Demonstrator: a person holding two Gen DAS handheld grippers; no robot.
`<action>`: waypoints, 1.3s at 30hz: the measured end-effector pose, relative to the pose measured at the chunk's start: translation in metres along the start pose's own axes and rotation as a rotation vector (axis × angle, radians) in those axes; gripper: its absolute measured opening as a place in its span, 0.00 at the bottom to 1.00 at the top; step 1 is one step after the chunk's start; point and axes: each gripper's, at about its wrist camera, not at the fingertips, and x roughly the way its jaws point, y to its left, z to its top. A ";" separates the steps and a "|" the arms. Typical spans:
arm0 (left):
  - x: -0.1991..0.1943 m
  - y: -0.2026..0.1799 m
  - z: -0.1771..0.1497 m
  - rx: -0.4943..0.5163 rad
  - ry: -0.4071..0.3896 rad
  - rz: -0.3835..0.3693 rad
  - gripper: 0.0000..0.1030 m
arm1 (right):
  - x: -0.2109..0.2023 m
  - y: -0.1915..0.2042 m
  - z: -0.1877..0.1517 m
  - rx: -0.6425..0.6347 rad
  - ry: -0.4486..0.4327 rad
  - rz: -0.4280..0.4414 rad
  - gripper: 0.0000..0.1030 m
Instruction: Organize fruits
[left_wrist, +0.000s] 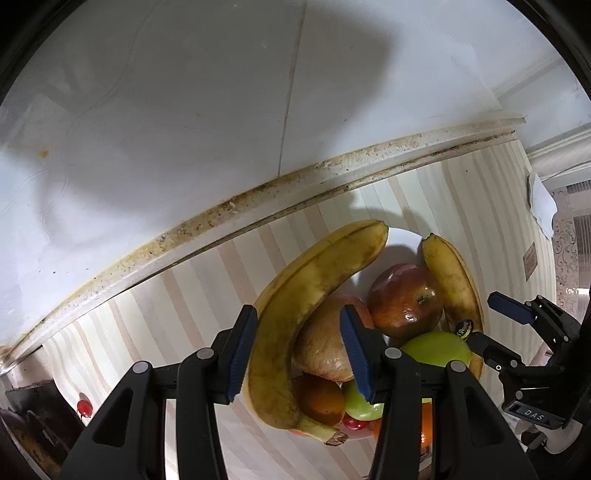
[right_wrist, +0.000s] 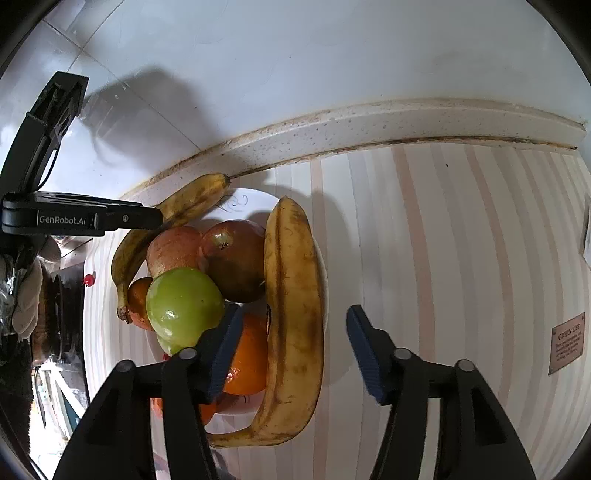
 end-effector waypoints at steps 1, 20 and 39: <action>-0.002 0.000 -0.001 -0.006 -0.005 0.003 0.43 | -0.001 0.000 0.000 -0.001 -0.002 -0.002 0.63; -0.077 -0.047 -0.154 -0.308 -0.307 0.082 0.90 | -0.103 0.044 -0.055 -0.085 -0.172 -0.188 0.96; -0.169 -0.127 -0.297 -0.385 -0.566 0.170 0.90 | -0.236 0.078 -0.166 -0.152 -0.353 -0.166 0.96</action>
